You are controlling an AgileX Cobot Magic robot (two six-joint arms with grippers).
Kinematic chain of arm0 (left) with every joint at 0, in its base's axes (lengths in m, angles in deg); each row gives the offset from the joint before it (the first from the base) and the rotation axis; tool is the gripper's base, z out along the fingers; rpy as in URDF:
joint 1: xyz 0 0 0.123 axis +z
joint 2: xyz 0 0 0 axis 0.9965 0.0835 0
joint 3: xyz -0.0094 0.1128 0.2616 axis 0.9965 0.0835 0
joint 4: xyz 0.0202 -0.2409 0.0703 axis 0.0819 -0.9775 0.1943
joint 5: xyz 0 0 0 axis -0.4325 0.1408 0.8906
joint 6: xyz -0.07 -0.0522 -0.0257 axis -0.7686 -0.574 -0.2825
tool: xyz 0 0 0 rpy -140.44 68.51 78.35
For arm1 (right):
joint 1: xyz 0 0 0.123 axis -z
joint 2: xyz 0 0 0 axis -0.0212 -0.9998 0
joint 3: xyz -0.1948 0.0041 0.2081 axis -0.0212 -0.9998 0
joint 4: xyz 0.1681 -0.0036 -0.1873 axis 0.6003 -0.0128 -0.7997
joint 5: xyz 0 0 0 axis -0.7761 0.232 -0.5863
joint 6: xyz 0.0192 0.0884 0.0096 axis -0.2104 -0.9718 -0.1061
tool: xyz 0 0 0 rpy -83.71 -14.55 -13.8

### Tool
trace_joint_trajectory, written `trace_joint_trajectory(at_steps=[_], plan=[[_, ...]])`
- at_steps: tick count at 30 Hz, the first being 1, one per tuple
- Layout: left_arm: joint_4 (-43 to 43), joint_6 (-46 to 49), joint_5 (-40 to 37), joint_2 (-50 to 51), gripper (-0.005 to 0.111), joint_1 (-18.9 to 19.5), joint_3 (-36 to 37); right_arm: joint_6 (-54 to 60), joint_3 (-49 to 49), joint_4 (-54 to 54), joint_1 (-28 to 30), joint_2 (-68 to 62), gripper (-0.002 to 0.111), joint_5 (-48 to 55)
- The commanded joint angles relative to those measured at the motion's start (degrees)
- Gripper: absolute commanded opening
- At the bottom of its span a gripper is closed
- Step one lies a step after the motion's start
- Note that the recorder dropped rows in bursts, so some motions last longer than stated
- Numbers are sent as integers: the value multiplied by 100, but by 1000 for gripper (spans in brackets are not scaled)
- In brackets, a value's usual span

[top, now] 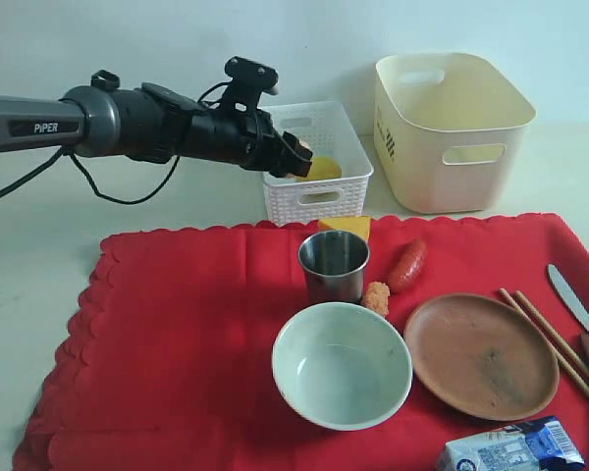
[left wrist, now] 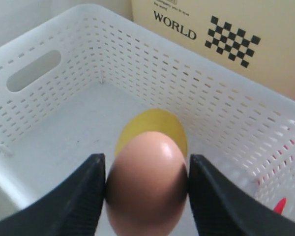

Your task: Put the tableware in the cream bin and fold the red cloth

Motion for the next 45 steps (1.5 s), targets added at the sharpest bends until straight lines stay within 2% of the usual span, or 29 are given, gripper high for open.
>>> trace_joint_trajectory(at_steps=[1,9,13,17,20,27,36,42,45], plan=[[-28,36,83,-71,56,3,-41,2,-27,13,-2,31,0,-79],[30,14,-141,-352,57,3,-41,2,-27,13,-2,31,0,-79],[419,-128,-611,-496,57,3,-41,2,-27,13,-2,31,0,-79],[1344,-926,-976,-683,54,3,-41,2,-27,13,-2,31,0,-79],[2150,-1572,-1260,-811,44,16,-41,2,-27,13,-2,31,0,-79],[3169,-2350,-2401,-1095,0,25,-41,2,-27,13,-2,31,0,-79],[4292,-3589,-3313,-1336,0,25,-41,2,-27,13,-2,31,0,-79],[5189,-4836,-3565,-1518,0,25,-41,2,-27,13,-2,31,0,-79],[5367,-5184,-3645,-1695,0,25,29,2,-27,13,-2,31,0,-79]])
